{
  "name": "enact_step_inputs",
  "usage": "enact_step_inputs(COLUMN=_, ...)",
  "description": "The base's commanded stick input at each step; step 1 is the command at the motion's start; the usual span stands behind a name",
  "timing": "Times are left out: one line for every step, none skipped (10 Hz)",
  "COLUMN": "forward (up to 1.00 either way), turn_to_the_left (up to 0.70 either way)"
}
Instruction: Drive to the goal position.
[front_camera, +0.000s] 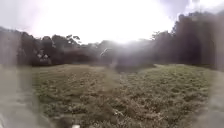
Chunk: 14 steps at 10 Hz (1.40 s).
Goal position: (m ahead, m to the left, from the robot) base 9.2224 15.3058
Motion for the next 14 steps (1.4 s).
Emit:
enact_step_inputs(forward=0.7, turn_to_the_left=0.0)
enact_step_inputs(forward=0.7, turn_to_the_left=0.0)
enact_step_inputs(forward=0.7, turn_to_the_left=0.0)
enact_step_inputs(forward=0.7, turn_to_the_left=0.0)
enact_step_inputs(forward=0.7, turn_to_the_left=0.0)
enact_step_inputs(forward=0.7, turn_to_the_left=0.0)
enact_step_inputs(forward=0.7, turn_to_the_left=0.0)
enact_step_inputs(forward=0.7, turn_to_the_left=0.0)
enact_step_inputs(forward=0.7, turn_to_the_left=0.0)
enact_step_inputs(forward=0.7, turn_to_the_left=0.0)
enact_step_inputs(forward=0.7, turn_to_the_left=0.0)
enact_step_inputs(forward=0.7, turn_to_the_left=0.0)
enact_step_inputs(forward=0.7, turn_to_the_left=0.0)
enact_step_inputs(forward=0.7, turn_to_the_left=0.0)
